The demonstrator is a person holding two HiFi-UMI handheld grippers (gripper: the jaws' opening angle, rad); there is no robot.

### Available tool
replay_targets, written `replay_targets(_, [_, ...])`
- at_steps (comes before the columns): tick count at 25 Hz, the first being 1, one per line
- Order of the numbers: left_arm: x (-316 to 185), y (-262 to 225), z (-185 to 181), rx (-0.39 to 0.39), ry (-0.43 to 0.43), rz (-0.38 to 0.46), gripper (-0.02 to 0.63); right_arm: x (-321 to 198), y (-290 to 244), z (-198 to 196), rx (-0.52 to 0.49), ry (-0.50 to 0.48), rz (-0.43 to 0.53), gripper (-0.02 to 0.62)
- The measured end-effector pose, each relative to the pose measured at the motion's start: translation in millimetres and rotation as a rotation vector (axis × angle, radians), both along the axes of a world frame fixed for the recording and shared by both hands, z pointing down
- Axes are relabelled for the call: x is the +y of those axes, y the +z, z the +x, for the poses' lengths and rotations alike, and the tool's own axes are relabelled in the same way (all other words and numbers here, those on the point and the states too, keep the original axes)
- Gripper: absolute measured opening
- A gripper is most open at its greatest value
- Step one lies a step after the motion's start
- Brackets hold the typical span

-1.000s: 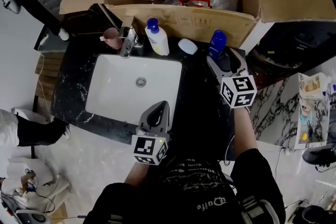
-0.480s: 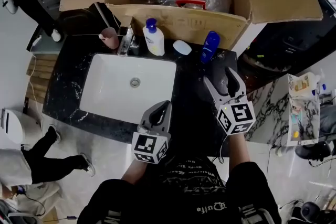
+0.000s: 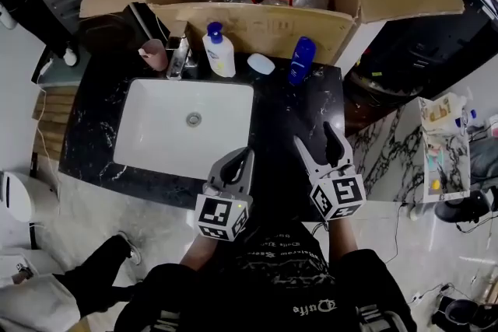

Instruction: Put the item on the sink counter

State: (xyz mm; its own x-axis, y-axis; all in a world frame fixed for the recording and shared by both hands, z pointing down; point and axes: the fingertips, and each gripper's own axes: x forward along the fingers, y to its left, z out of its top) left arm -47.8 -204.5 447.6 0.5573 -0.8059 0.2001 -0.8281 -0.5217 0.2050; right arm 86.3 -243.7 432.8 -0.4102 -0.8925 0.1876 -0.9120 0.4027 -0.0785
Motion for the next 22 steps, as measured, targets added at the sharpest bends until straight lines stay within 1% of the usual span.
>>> replay_targets(4, [7,5,2,-0.003,0.011,-0.008,0.008,17,4,-2,-0.013,0.015,-0.001,0.313])
replay_targets(8, [13,6,3,0.000,0.014,-0.008,0.008,27,13,-2,-0.001,0.025,-0.020,0.313])
replay_targets(11, [15,6,4,0.007,0.019,-0.006,0.007,33,11,-6,0.014,0.017,-0.020,0.313])
replay_targets(12, [15,6,4,0.008,0.020,-0.005,0.008,34,9,-7,0.025,0.015,-0.014,0.303])
replay_targets(13, [16,6,4,0.009,0.021,-0.004,0.008,35,6,-8,0.035,0.018,-0.001,0.280])
replay_targets(15, [17,5,4,0.010,0.021,-0.002,0.008,37,1,-6,0.042,0.035,0.025,0.208])
replay_targets(17, [18,4,6,0.012,0.025,0.002,0.008,39,-1,-4,0.038,0.047,0.039,0.153])
replay_targets(19, [20,3,8,0.020,0.036,0.008,0.008,41,-1,-5,0.028,0.045,0.030,0.123])
replay_targets(21, [22,3,8,0.026,0.043,0.010,0.008,45,3,-5,0.020,0.048,0.004,0.106])
replay_targets(22, [22,3,9,0.027,0.044,0.009,0.008,45,3,-4,0.021,0.052,0.008,0.089])
